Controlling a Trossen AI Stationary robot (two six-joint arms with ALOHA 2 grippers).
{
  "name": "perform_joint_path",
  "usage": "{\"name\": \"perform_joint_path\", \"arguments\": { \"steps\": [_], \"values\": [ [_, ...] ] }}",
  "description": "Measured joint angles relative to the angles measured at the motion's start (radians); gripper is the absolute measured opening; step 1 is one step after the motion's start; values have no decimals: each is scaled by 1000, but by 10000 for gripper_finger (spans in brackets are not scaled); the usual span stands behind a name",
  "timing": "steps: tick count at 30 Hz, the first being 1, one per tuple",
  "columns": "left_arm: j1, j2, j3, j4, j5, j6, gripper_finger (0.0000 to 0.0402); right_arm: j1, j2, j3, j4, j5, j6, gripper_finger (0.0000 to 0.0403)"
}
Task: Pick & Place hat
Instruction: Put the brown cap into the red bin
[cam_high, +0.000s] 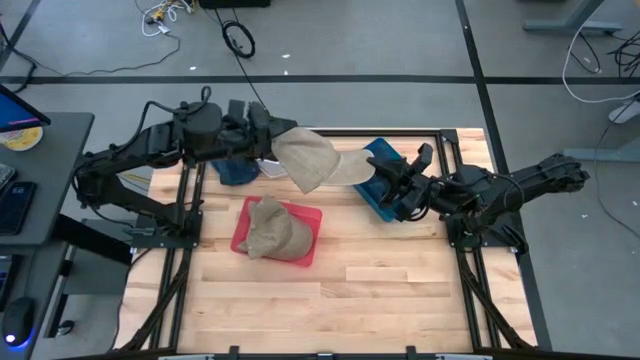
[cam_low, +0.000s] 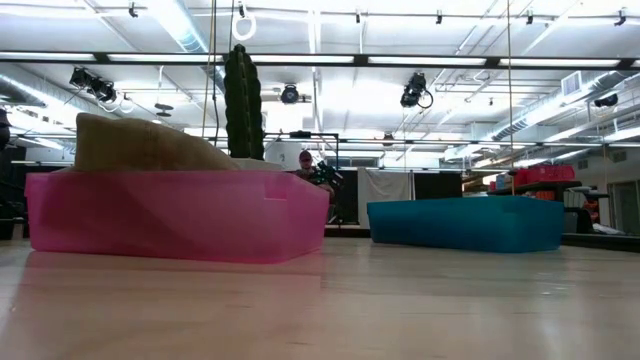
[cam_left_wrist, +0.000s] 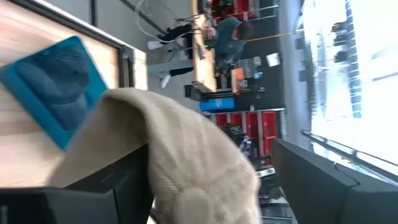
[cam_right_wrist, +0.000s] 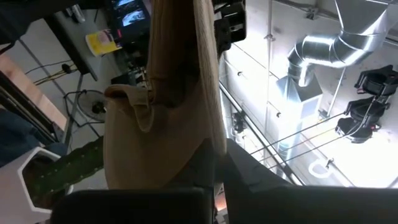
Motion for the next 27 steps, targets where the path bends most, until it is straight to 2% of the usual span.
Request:
{"name": "perform_joint_path", "arguments": {
  "steps": [4, 7, 17, 20, 25, 27],
  "values": [
    [0, 3, 0, 13, 0, 5, 283, 0, 0, 0, -1, 0, 2, 9],
    [0, 3, 0, 15, 0, 25, 246, 0, 0, 0, -2, 0, 3, 9],
    [0, 3, 0, 18, 0, 106, 66, 0, 3, 0, -18, 0, 46, 10],
    [0, 3, 0, 19, 0, 150, 17, 0, 3, 0, -14, 13, 146, 19],
    [0, 2, 0, 19, 0, 209, 15, 0, 2, 0, 12, 134, 399, 58],
    [0, 2, 0, 19, 0, 227, 13, -1, -1, 0, 15, 148, 483, 77]
  ]
}}
